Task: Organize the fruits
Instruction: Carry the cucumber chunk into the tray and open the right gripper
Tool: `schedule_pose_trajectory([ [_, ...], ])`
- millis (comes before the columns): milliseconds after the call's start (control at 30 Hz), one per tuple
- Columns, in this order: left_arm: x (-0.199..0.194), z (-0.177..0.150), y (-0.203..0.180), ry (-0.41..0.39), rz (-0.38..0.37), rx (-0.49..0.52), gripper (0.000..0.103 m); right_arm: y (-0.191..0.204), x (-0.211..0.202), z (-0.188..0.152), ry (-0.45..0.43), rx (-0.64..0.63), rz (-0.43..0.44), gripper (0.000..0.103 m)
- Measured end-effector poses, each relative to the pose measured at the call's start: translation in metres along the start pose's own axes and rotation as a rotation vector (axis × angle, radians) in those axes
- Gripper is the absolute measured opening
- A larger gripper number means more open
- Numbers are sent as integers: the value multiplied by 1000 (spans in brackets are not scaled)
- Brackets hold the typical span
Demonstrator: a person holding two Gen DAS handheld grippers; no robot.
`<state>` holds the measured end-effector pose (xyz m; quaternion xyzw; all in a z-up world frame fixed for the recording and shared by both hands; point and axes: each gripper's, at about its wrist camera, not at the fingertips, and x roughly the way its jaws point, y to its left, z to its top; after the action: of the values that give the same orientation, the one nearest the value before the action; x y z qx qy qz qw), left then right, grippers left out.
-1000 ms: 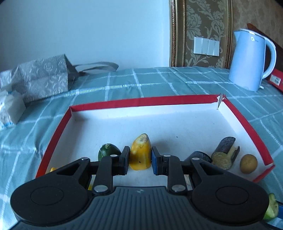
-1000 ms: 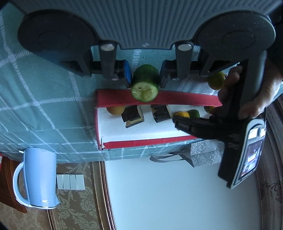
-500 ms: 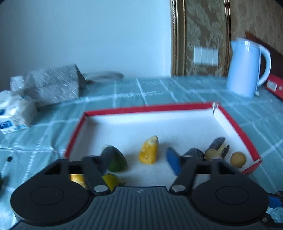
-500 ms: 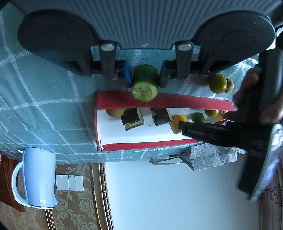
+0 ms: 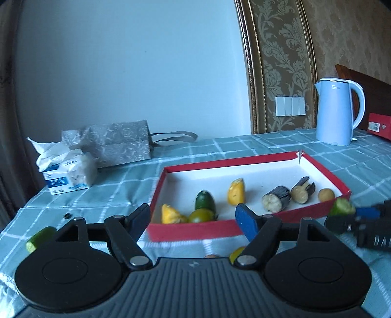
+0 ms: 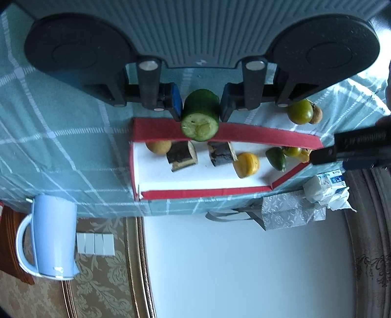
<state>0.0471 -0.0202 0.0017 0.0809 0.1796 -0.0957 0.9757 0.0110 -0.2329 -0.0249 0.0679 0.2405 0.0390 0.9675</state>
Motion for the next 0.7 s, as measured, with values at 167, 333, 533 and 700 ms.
schedule_pose_trajectory([
  [167,12,-5,12,46,-18,-52,77,16,4,15,-5,-58,5,31],
  [333,25,-14,29,113,-22,-135,77,43,21,41,-21,-138,23,31],
  [533,27,-18,37,129,-9,-170,77,59,70,57,67,-169,49,31],
  [700,33,-18,40,155,5,-180,77,68,87,57,76,-209,35,31],
])
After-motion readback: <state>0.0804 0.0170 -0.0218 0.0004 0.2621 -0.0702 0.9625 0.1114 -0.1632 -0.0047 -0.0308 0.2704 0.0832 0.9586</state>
